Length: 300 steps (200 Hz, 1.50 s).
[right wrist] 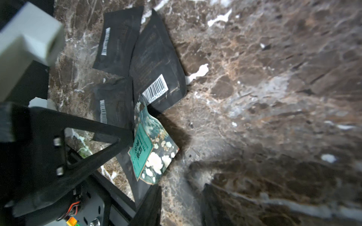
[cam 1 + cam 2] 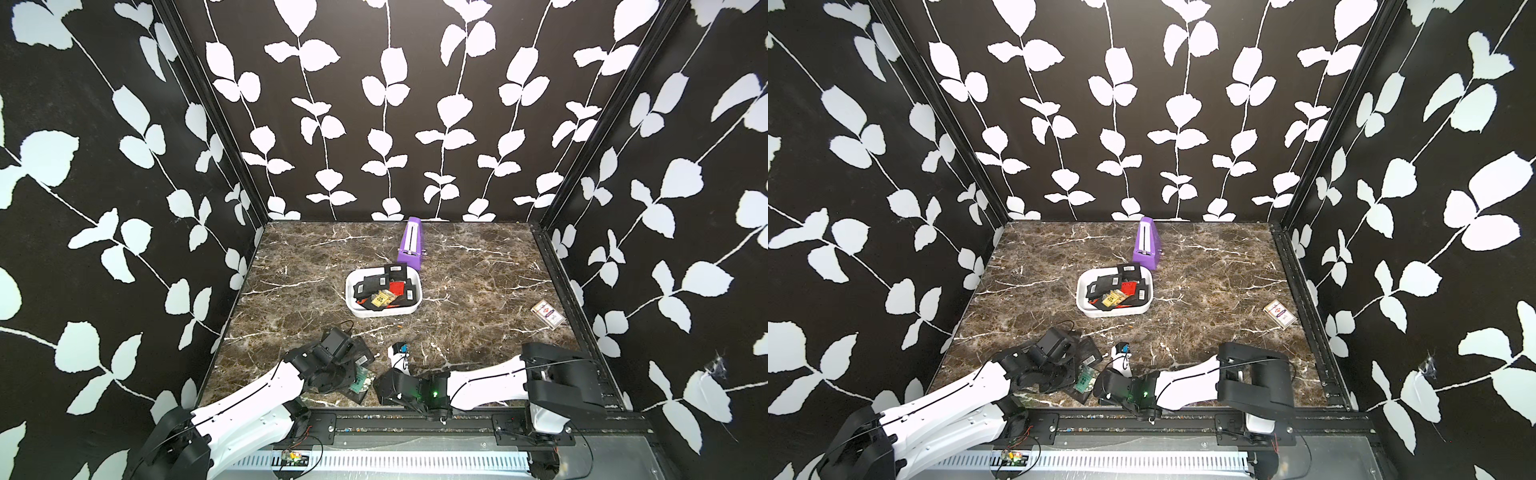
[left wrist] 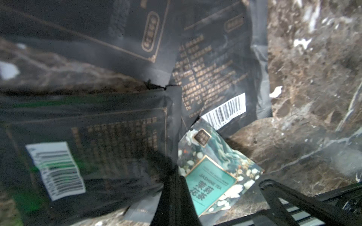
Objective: Put the tea bags into the storage box
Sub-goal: Pick up the tea bag from the center of the board.
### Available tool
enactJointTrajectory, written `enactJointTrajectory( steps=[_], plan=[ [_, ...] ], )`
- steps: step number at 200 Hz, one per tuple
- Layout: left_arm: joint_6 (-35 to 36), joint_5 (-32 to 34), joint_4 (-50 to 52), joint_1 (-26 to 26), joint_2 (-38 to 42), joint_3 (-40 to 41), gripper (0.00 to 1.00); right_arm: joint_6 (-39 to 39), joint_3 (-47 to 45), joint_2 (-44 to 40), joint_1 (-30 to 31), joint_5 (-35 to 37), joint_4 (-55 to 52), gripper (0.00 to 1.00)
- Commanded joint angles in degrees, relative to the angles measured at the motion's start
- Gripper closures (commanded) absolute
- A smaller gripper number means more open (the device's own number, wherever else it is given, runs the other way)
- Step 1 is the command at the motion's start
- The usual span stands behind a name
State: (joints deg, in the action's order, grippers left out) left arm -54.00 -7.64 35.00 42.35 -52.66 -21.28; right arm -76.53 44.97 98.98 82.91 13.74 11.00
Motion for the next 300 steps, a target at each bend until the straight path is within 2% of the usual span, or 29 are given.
enactJointTrajectory(
  steps=[1,85,123,158,201,207,245,272,288,300],
  plan=[
    [1.15,1.21,0.36,0.27,-1.60,1.13,1.00,-0.81,1.97,1.24,0.41,1.56,2.24,0.63],
    [0.32,1.29,0.25,0.84,-0.58,2.86,1.00,-1.79,2.10,3.70,-0.80,1.65,5.20,0.61],
    [0.21,0.85,-0.20,1.32,-0.47,3.26,1.00,-3.68,2.48,5.71,-1.55,1.49,6.48,0.65],
    [0.04,0.61,-0.55,1.56,0.14,3.86,1.00,-5.32,3.02,7.95,-1.78,1.70,8.22,0.74],
    [0.25,0.34,-0.06,1.61,2.02,4.67,1.00,-5.86,3.18,7.26,-1.91,4.09,7.44,0.96],
    [0.26,0.41,0.35,1.64,2.40,4.55,1.00,-5.62,3.40,6.84,-1.94,4.24,6.78,1.00],
    [0.52,0.25,2.82,1.66,5.89,2.52,1.00,-2.69,5.82,3.45,-1.98,5.96,0.03,1.00],
    [1.93,1.21,6.70,1.68,8.37,-2.08,1.00,-0.15,8.13,-1.29,-2.10,8.27,-9.38,1.00],
    [3.61,2.86,9.17,1.63,8.68,-5.87,0.89,1.94,10.61,-4.75,-2.15,10.08,-18.29,1.00],
    [4.85,3.40,10.08,1.62,8.30,-8.44,0.85,3.82,12.06,-6.71,-2.44,11.61,-23.71,1.00]
  ],
)
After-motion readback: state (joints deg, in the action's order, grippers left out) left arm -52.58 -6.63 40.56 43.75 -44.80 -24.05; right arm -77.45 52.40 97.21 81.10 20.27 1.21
